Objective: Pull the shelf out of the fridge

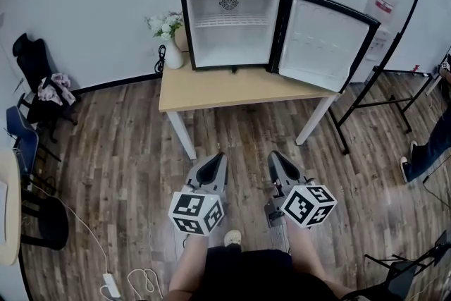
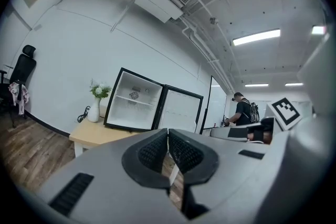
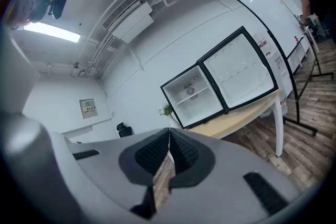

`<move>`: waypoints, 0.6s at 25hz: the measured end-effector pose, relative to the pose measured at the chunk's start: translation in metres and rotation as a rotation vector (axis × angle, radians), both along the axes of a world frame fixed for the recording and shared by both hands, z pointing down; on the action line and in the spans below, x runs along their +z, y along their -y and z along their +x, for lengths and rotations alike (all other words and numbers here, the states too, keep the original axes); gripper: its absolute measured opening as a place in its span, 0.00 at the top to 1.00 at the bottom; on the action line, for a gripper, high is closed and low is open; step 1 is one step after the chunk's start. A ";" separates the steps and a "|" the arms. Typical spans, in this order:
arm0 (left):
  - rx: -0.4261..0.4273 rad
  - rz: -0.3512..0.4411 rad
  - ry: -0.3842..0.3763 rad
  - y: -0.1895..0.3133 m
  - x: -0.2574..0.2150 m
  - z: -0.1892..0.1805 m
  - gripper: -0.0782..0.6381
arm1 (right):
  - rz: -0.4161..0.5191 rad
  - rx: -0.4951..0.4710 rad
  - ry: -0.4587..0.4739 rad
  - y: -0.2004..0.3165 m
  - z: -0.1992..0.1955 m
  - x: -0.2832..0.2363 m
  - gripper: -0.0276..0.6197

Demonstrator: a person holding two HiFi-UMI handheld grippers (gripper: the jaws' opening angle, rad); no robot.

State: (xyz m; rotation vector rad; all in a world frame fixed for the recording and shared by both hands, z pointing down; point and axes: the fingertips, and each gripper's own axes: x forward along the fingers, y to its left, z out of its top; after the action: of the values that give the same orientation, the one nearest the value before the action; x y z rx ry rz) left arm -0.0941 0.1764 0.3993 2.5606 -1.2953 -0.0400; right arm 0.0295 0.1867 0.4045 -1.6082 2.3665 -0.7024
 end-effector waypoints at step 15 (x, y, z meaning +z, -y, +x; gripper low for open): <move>0.015 -0.046 -0.011 0.021 0.014 -0.007 0.88 | -0.042 0.028 -0.024 0.024 -0.003 0.008 0.97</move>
State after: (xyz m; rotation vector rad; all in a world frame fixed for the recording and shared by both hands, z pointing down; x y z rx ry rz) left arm -0.1016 0.1550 0.4134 2.5272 -1.2580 -0.0212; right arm 0.0261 0.1629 0.4126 -1.6725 2.3557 -0.7358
